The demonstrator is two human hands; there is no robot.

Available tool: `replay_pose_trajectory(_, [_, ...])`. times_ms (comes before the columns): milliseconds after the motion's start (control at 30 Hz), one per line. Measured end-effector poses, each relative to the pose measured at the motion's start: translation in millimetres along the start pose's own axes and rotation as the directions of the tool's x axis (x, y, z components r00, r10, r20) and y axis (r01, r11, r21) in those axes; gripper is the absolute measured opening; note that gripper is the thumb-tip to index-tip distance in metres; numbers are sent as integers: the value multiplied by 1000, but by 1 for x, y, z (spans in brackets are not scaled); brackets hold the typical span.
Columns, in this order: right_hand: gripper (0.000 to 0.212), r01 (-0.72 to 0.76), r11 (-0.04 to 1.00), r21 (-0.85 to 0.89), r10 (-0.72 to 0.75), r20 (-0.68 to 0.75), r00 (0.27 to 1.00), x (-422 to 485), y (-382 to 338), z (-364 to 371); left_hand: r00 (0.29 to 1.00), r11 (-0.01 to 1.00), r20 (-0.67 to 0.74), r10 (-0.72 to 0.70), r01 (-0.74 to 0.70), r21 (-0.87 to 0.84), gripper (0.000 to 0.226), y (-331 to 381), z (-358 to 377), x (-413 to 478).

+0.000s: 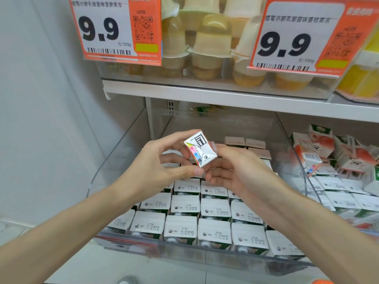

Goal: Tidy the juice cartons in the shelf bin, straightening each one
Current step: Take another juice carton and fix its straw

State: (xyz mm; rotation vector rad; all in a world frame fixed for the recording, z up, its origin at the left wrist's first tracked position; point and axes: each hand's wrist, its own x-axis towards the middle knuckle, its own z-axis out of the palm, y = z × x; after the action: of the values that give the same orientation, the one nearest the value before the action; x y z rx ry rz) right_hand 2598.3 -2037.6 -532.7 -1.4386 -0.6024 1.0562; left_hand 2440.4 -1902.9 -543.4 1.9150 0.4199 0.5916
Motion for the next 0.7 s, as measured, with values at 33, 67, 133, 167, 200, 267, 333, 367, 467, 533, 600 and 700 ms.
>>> replay_pose_trajectory(33, [29, 3, 1000, -1, -2, 11, 1000, 0, -1, 0, 1000, 1000, -16, 11, -11, -8, 73, -1, 0, 1])
replay_pose_trajectory(67, [31, 6, 1000, -3, -6, 21, 1000, -1, -2, 0, 999, 1000, -28, 21, -22, -11, 71, -1, 1, 1])
replay_pose_trajectory(133, [33, 14, 1000, -12, -13, 37, 999, -2, -4, 0, 998, 999, -44, 38, -39, -9, 67, -1, 1, 1])
replay_pose_trajectory(167, [33, 14, 1000, -15, -13, 44, 999, -3, -5, 1, 998, 999, -47, 41, -41, -11, 67, -1, 1, 1])
replay_pose_trajectory(200, [34, 10, 1000, -17, -10, 50, 999, -3, -6, 1, 998, 999, -46, 41, -42, -12, 66, -1, 0, 1])
replay_pose_trajectory(267, [37, 6, 1000, -20, -5, 61, 998, -3, -7, 2, 999, 999, -35, 40, -40, 4, 67, -2, 0, 2])
replay_pose_trajectory(333, [39, 4, 1000, -7, -3, 65, 998, -4, -7, 3, 1000, 999, -11, 23, -23, 30, 71, -4, -1, 2])
replay_pose_trajectory(367, [39, 3, 1000, 5, -3, 62, 998, -4, -7, 3, 1000, 999, 3, 10, -10, 43, 74, -5, -2, 1])
replay_pose_trajectory(467, [39, 8, 999, 31, -9, 53, 999, -6, -8, 1, 999, 998, 44, -21, 18, 64, 79, -4, -3, 0])
replay_pose_trajectory(533, [42, 10, 1000, 18, -11, 70, 997, -6, -7, 1, 996, 999, 82, -29, 26, 44, 80, -2, -4, 1])
replay_pose_trajectory(600, [42, 5, 1000, -4, -5, 95, 995, -7, -5, 3, 992, 1000, 129, -10, 7, 27, 80, 1, -2, 0])
replay_pose_trajectory(700, [37, -2, 1000, 4, 1, 112, 994, -7, -5, 5, 993, 999, 114, 33, -35, 9, 86, 2, 1, 0])
